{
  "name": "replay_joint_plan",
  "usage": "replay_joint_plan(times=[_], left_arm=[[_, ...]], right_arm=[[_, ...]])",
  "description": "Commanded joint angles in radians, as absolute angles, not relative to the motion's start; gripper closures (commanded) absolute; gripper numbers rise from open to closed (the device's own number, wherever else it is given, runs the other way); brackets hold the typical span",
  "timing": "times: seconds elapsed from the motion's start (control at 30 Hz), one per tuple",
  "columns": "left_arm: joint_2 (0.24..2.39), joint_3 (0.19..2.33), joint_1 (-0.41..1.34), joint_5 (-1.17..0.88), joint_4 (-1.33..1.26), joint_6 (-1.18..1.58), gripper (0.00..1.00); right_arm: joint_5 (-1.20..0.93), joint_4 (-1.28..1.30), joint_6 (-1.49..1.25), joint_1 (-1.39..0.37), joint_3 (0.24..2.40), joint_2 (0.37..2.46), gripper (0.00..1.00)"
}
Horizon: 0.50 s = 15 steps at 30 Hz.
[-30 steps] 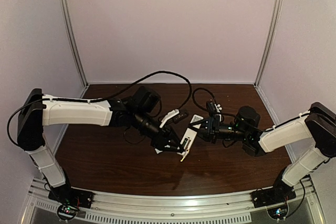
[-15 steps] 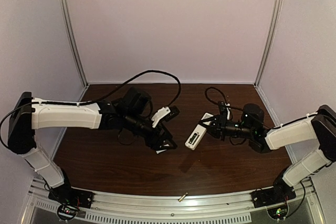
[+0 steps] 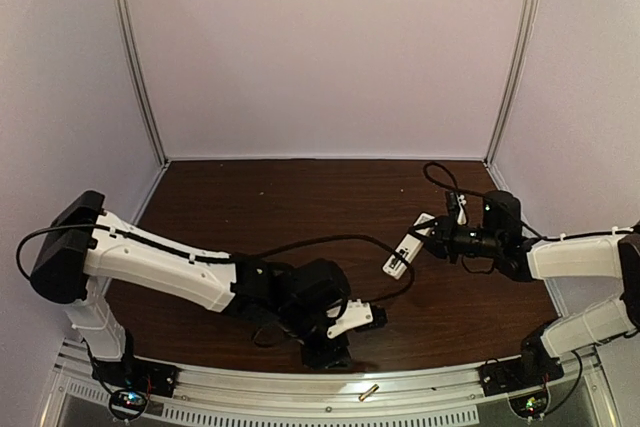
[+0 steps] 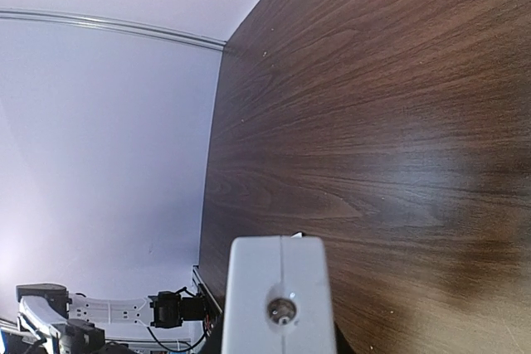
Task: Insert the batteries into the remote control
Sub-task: Pick up the battery from the corner of the board.
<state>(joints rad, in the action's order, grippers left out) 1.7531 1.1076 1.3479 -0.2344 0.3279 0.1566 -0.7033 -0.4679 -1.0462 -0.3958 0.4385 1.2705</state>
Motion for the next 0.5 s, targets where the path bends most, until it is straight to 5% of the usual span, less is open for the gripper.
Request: replay_joint_plan(times=[0.0,0.47], left_arm=[[1.855,1.224,1.414,-0.204,0.326,0.172,0.51],[2.012,1.36,1.491,-0.192,0.383,0.111,0.56]], right_arm=[[-0.734,-0.433,-1.006,-0.375,0.431,1.252,1.0],[-0.746,-0.327,-0.953,-0.333,0.424,1.17,1.0]])
